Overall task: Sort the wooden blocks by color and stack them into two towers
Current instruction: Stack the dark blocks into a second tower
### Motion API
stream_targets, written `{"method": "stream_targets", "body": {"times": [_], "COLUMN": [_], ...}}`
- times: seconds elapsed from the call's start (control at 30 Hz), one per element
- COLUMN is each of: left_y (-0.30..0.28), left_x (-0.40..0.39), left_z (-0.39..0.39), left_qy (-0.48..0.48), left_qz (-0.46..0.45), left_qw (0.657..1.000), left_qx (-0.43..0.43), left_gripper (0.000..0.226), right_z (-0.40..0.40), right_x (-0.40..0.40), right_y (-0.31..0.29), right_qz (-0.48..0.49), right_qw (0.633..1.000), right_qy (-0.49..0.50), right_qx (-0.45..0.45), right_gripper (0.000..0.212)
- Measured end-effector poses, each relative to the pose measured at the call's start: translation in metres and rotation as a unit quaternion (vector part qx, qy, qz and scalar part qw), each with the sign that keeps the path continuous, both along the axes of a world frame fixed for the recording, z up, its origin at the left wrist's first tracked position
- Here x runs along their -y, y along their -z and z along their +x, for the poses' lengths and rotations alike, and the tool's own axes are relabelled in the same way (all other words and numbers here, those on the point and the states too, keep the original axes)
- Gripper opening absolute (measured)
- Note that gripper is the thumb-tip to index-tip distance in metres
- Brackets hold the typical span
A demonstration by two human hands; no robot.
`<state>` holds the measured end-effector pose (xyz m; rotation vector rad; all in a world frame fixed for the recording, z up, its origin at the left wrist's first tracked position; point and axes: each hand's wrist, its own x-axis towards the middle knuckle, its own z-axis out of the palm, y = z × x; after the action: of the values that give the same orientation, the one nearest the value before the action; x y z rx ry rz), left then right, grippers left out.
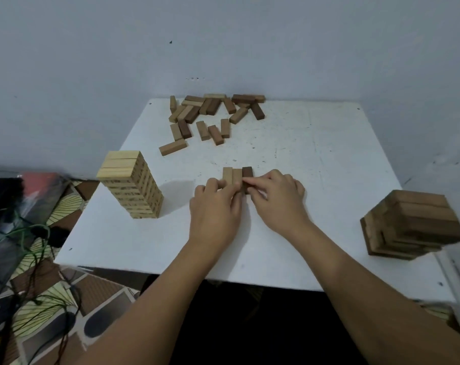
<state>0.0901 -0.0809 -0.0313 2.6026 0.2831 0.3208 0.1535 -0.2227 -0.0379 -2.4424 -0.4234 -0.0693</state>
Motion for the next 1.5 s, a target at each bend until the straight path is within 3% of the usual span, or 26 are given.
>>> {"method": "stream_targets", "body": {"times": [0.2, 0.3, 0.43, 0.5, 0.7, 0.93, 1.23, 1.5], "left_y": [0.004, 0.003, 0.005, 0.005, 0.009, 0.005, 0.009, 0.012], "left_x": [0.011, 0.014, 0.020, 0.023, 0.027, 0.011, 0.006, 0.004], "left_z": [-0.048, -0.062, -0.065, -0.062, -0.057, -0.065, -0.065, -0.063], "left_qy": [0.047, 0.075, 0.051, 0.032, 0.007, 0.039, 0.031, 0.031], "left_qz": [-0.080, -0.122, -0.148, -0.135, -0.132, -0.213, -0.221, -0.242], "left_qw": [0.996, 0.990, 0.988, 0.990, 0.991, 0.976, 0.973, 0.968], "left_qx": [-0.006, -0.009, -0.011, -0.005, 0.010, 0.023, 0.053, 0.065], "left_gripper": [0.028, 0.038, 0.054, 0.057, 0.043, 0.023, 0.023, 0.019], "right_z": [-0.048, -0.058, -0.062, -0.062, -0.059, -0.059, -0.059, -0.061], "right_x": [0.036, 0.051, 0.057, 0.055, 0.056, 0.055, 0.056, 0.056], "right_y": [0.000, 0.007, 0.007, 0.008, 0.014, 0.012, 0.013, 0.013], "right_qz": [0.026, 0.068, 0.050, 0.032, 0.068, 0.069, 0.087, 0.083], "right_qw": [1.000, 0.998, 0.999, 0.999, 0.998, 0.997, 0.996, 0.996], "right_qy": [-0.015, -0.017, 0.009, 0.007, 0.009, 0.018, 0.024, 0.021], "right_qx": [-0.006, -0.006, -0.015, -0.013, -0.010, -0.004, -0.003, -0.008], "right_gripper": [0.021, 0.018, 0.043, 0.043, 0.028, 0.028, 0.027, 0.039]}}
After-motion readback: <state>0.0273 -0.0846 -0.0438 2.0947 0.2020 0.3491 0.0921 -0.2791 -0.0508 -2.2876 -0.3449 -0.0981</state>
